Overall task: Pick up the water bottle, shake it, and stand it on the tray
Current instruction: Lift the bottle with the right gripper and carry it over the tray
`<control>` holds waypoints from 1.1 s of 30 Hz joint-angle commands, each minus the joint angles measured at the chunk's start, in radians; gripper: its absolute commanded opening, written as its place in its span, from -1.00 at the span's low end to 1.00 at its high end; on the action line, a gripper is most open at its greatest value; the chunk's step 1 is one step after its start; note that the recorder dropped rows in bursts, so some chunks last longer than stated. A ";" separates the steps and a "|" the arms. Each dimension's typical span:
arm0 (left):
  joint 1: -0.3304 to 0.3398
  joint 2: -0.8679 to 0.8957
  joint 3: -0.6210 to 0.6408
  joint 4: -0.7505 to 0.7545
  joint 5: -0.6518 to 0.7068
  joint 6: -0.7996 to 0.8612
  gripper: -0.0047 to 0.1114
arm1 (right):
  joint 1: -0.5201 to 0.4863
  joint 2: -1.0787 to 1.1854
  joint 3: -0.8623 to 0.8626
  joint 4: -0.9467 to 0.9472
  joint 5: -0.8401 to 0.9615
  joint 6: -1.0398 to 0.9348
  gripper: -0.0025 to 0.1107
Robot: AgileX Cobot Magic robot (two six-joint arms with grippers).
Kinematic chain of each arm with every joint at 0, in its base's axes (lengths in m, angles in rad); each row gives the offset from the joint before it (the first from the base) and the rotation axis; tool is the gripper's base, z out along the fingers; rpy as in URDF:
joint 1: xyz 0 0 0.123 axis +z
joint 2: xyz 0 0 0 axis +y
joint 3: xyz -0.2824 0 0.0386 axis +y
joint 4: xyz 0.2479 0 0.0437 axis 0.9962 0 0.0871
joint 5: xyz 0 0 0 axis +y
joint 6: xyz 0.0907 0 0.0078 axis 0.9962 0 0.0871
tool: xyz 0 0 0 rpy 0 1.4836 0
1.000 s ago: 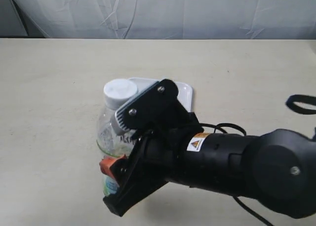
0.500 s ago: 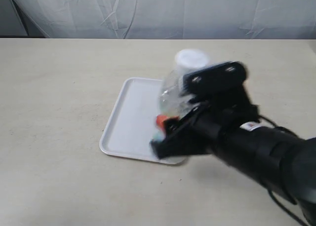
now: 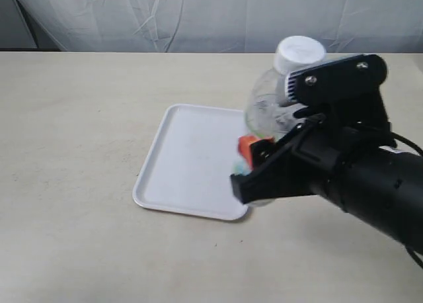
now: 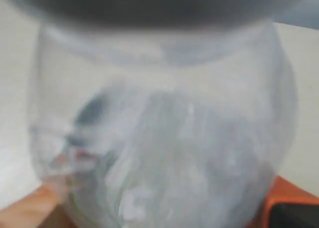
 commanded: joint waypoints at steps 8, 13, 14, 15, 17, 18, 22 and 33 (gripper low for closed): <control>0.000 -0.005 0.004 -0.002 -0.010 -0.004 -0.91 | 0.005 0.023 0.015 0.011 0.189 0.034 -0.97; 0.000 -0.005 0.004 -0.002 -0.010 -0.004 -0.91 | 0.005 -0.058 -0.110 0.007 0.098 -0.003 -0.97; 0.000 -0.005 0.004 -0.002 -0.010 -0.004 -0.91 | 0.005 -0.065 -0.129 0.005 0.095 -0.016 -0.97; 0.000 -0.005 0.004 -0.002 -0.010 -0.004 -0.91 | 0.005 -0.065 -0.133 0.005 0.095 -0.024 -0.97; 0.000 -0.005 0.004 -0.002 -0.010 -0.004 -0.91 | 0.005 -0.035 -0.113 0.011 0.107 -0.045 -0.97; 0.000 -0.005 0.004 -0.002 -0.010 -0.004 -0.91 | 0.005 -0.013 -0.088 0.011 0.129 -0.045 -0.97; 0.000 -0.005 0.004 -0.002 -0.010 -0.001 -0.91 | 0.007 0.074 -0.038 0.011 0.192 -0.021 -0.97; 0.000 -0.005 0.004 -0.002 -0.010 -0.004 -0.91 | 0.014 0.036 -0.116 0.011 -0.052 -0.155 -0.97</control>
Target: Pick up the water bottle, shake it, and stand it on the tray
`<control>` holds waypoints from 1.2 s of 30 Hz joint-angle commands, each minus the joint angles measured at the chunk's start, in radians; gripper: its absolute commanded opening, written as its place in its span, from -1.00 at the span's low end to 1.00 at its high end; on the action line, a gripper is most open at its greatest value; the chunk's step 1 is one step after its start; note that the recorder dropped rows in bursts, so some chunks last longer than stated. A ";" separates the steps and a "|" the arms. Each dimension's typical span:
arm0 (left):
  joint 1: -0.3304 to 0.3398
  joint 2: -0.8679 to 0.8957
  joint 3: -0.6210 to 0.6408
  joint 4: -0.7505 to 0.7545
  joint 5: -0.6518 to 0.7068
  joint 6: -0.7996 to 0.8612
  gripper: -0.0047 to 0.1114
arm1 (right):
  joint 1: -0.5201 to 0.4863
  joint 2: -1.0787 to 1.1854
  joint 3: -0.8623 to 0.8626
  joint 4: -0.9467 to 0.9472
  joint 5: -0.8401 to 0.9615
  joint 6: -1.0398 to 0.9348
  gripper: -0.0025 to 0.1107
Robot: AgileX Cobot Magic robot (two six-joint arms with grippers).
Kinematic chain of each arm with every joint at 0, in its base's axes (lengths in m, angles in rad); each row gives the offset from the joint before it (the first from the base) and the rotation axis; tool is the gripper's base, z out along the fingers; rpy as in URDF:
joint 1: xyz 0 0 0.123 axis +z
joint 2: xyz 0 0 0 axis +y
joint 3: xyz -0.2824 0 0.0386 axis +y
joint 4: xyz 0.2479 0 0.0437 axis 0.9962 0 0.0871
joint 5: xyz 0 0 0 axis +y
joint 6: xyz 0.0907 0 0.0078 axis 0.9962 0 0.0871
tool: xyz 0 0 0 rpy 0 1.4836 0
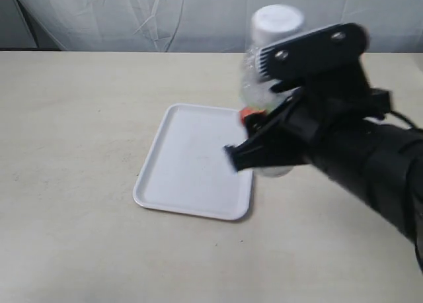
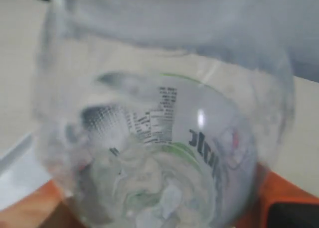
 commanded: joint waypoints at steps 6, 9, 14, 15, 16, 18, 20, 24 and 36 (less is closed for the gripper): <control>0.000 -0.005 0.004 -0.002 -0.010 -0.004 -0.91 | 0.006 -0.022 -0.015 -0.008 -0.092 0.091 -0.97; 0.000 -0.005 0.004 -0.002 -0.010 -0.004 -0.91 | 0.006 -0.046 -0.013 -0.008 0.259 0.025 -0.97; 0.000 -0.005 0.004 -0.002 -0.010 -0.004 -0.91 | 0.007 -0.104 -0.071 -0.008 0.183 0.034 -0.97; 0.000 -0.005 0.004 -0.002 -0.010 -0.004 -0.91 | 0.007 -0.109 -0.073 -0.008 0.149 0.055 -0.97; 0.000 -0.005 0.004 -0.002 -0.010 -0.004 -0.91 | 0.007 -0.109 -0.063 -0.008 0.151 0.055 -0.97; 0.000 -0.005 0.004 -0.002 -0.010 -0.004 -0.91 | 0.007 -0.089 -0.012 -0.008 0.235 0.052 -0.97; 0.000 -0.005 0.004 -0.002 -0.010 -0.004 -0.91 | 0.005 -0.049 0.057 -0.008 0.339 0.082 -0.97; 0.000 -0.005 0.004 -0.002 -0.010 -0.004 -0.91 | 0.005 -0.050 0.063 -0.008 0.327 0.117 -0.97; 0.000 -0.005 0.004 -0.002 -0.010 -0.004 -0.91 | 0.005 -0.055 -0.022 -0.008 0.306 0.043 -0.97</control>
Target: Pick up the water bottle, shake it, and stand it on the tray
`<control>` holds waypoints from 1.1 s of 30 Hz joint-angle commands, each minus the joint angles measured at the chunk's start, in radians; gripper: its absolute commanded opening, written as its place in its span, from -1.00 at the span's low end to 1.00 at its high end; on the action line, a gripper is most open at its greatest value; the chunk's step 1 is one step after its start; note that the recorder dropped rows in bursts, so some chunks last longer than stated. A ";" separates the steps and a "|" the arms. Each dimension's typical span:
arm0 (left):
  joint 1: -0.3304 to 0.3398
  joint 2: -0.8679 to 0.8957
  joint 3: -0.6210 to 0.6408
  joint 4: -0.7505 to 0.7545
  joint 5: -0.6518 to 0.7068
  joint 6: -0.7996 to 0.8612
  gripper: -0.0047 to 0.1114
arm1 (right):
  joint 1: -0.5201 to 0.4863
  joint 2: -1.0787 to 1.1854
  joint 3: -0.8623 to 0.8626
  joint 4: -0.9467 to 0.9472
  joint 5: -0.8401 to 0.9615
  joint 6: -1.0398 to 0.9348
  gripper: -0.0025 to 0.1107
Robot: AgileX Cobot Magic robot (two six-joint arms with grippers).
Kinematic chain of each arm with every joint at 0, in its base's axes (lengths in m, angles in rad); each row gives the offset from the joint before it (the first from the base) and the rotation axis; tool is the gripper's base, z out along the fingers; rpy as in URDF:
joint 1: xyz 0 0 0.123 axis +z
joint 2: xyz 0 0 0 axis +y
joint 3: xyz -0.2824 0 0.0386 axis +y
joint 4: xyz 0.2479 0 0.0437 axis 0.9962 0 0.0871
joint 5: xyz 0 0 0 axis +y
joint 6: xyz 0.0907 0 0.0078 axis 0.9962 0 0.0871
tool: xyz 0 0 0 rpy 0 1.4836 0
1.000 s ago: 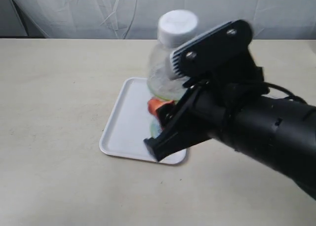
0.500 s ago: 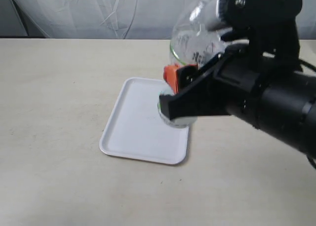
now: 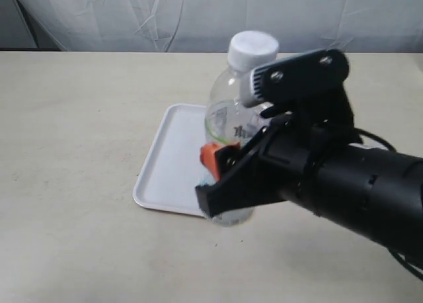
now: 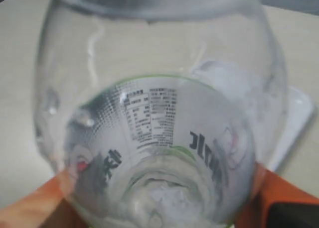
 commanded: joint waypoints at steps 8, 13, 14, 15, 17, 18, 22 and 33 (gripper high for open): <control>0.000 -0.005 0.004 -0.002 -0.010 -0.004 -0.91 | 0.000 -0.001 -0.110 -0.021 -0.567 -0.128 -0.97; 0.000 -0.005 0.004 -0.002 -0.010 -0.004 -0.91 | 0.028 -0.014 -0.096 -0.021 -0.012 -0.382 -0.97; 0.000 -0.005 0.004 -0.002 -0.010 -0.004 -0.91 | 0.028 -0.005 -0.101 -0.021 -0.080 -0.350 -0.97; 0.000 -0.005 0.004 -0.002 -0.010 -0.004 -0.91 | 0.028 0.010 -0.111 -0.021 -0.248 -0.241 -0.97; 0.000 -0.005 0.004 -0.002 -0.010 -0.004 -0.91 | 0.009 0.028 -0.107 -0.021 -0.424 -0.024 -0.97; 0.000 -0.005 0.004 -0.002 -0.010 -0.004 -0.91 | -0.017 0.026 -0.085 -0.021 -0.165 -0.138 -0.97; 0.000 -0.005 0.004 -0.002 -0.010 -0.001 -0.91 | -0.208 0.083 -0.070 -0.021 0.140 -0.237 -0.97; 0.000 -0.005 0.004 -0.002 -0.010 -0.003 -0.91 | -0.628 0.342 -0.152 -0.021 0.806 -0.579 -0.97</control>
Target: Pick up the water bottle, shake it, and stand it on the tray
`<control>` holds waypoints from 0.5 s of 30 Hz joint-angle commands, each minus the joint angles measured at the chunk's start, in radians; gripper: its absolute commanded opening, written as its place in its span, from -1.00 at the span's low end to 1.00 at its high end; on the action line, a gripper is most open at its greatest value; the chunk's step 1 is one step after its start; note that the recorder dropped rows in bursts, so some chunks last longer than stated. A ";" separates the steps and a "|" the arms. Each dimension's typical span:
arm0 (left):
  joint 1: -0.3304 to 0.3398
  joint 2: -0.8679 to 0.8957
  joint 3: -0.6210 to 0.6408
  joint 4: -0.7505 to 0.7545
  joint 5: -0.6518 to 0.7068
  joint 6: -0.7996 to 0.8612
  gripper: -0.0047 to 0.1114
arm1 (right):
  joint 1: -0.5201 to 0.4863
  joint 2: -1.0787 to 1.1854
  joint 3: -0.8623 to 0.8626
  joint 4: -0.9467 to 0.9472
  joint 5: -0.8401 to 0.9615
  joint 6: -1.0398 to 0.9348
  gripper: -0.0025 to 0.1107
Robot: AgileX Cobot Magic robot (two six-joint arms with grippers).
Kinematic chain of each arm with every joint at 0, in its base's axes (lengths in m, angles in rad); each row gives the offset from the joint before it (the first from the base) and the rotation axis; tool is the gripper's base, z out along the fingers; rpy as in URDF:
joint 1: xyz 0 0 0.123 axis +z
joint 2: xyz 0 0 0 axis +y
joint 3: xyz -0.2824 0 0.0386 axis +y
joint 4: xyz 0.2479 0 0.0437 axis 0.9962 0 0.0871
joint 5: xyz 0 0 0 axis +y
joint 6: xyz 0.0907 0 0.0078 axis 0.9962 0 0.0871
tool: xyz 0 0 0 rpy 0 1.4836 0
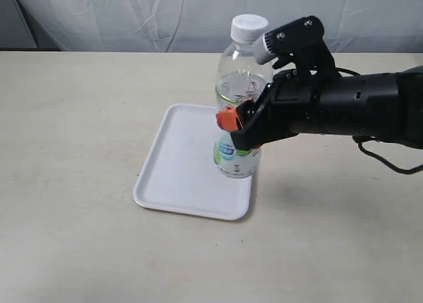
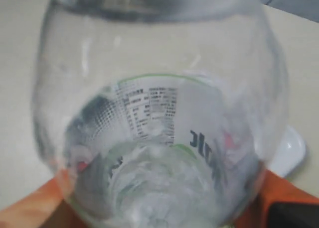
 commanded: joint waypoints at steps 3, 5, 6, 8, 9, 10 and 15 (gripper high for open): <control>0.000 -0.005 0.004 -0.002 -0.010 -0.003 -0.91 | -0.005 0.156 -0.110 0.008 0.076 -0.218 -0.97; 0.000 -0.005 0.004 -0.002 -0.010 -0.003 -0.91 | -0.005 0.199 -0.155 0.008 0.076 -0.213 -0.97; 0.000 -0.005 0.004 -0.002 -0.010 -0.003 -0.91 | -0.005 0.222 -0.181 0.008 0.074 -0.197 -0.97; 0.000 -0.005 0.004 -0.002 -0.010 -0.003 -0.91 | -0.005 0.262 -0.230 0.008 0.049 -0.125 -0.97; 0.000 -0.005 0.004 -0.002 -0.010 -0.003 -0.91 | -0.005 0.283 -0.258 0.008 0.003 -0.055 -0.97; 0.000 -0.005 0.004 -0.002 -0.010 -0.003 -0.91 | -0.005 0.300 -0.284 0.008 -0.049 0.037 -0.97; 0.000 -0.005 0.004 -0.002 -0.010 -0.003 -0.91 | -0.005 0.342 -0.341 0.008 0.015 0.205 -0.97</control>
